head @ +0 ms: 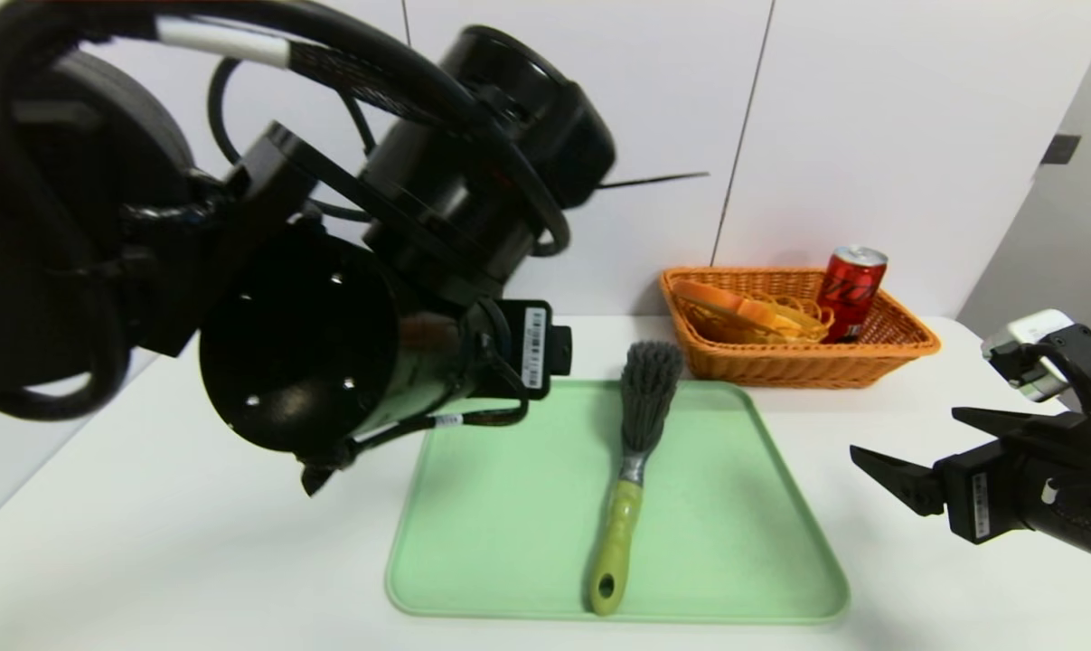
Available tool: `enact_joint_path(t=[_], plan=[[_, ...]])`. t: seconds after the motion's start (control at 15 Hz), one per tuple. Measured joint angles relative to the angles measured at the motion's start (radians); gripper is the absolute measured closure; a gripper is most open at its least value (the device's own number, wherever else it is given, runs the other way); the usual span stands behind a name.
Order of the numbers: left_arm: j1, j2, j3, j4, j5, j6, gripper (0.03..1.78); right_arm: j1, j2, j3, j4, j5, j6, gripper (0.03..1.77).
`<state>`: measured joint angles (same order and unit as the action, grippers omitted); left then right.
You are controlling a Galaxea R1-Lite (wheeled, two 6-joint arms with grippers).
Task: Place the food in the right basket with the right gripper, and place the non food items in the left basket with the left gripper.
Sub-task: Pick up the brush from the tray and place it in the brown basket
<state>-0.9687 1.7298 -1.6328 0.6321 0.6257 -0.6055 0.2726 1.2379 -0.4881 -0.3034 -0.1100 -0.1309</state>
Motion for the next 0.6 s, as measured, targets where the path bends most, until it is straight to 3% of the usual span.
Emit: enact_joint_path(t=[0.27,0.4,0.6], plan=[[-0.108,0.078,-0.022,0.010,-0.021,-0.066,0.12,0.001,-0.005,-0.004,0.000,0.001,0.000,0.09],[-0.139,0.108,-0.037,0.007,-0.067,-0.080,0.12,0.001,-0.006,-0.006,0.000,0.001,0.000,0.09],[-0.160,0.156,-0.043,0.003,-0.078,-0.079,0.12,0.002,-0.006,-0.017,0.000,0.002,0.001,0.09]])
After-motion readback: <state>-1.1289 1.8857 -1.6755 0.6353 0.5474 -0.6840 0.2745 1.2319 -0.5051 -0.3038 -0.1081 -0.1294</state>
